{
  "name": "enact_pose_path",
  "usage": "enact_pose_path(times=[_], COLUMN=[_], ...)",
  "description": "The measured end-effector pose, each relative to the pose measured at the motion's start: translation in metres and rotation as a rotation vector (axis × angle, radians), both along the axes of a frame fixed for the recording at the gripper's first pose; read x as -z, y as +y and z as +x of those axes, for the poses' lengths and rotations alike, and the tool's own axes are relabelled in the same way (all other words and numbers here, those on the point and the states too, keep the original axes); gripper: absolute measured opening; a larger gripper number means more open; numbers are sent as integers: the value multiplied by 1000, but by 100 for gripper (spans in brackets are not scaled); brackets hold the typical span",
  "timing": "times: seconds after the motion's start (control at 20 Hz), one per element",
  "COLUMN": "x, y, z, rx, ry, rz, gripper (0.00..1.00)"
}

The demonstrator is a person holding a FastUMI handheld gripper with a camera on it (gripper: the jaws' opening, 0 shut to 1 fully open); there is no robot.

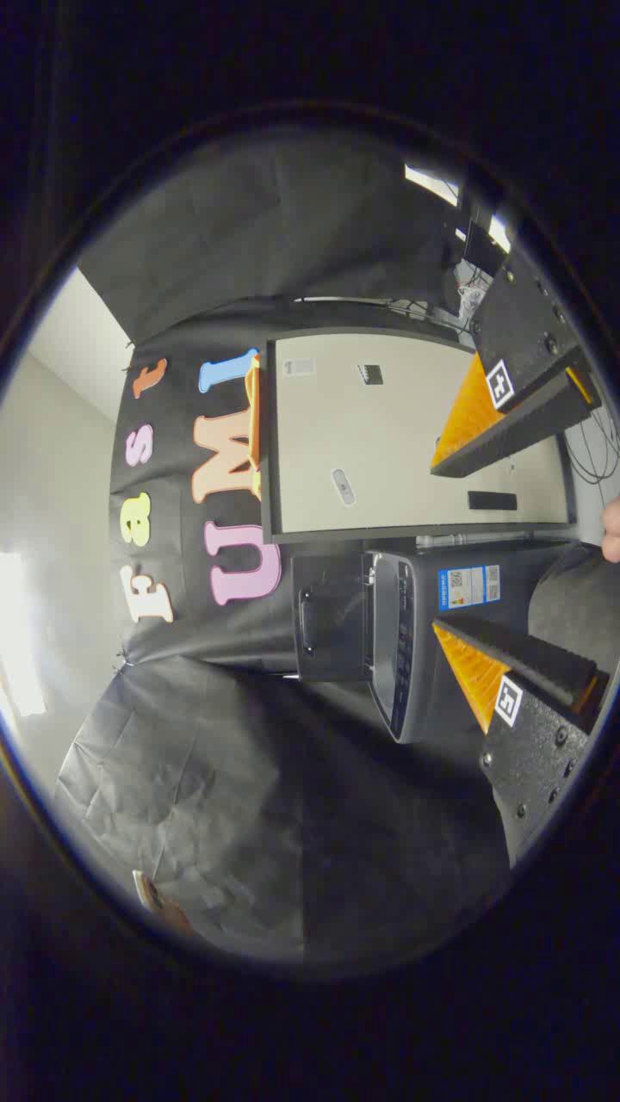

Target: Put the clothes into the washing machine and then close the washing machine lid.

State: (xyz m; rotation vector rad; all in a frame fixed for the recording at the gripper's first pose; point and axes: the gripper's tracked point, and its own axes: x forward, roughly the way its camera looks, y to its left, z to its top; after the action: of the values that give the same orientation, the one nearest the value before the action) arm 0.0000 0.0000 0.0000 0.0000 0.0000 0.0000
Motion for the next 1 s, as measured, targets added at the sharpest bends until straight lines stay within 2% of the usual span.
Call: enact_pose_path(times=[1.0], x=[-2], y=[-1], z=[0], rx=[2], ry=[-8], rz=[-7], gripper=[96])
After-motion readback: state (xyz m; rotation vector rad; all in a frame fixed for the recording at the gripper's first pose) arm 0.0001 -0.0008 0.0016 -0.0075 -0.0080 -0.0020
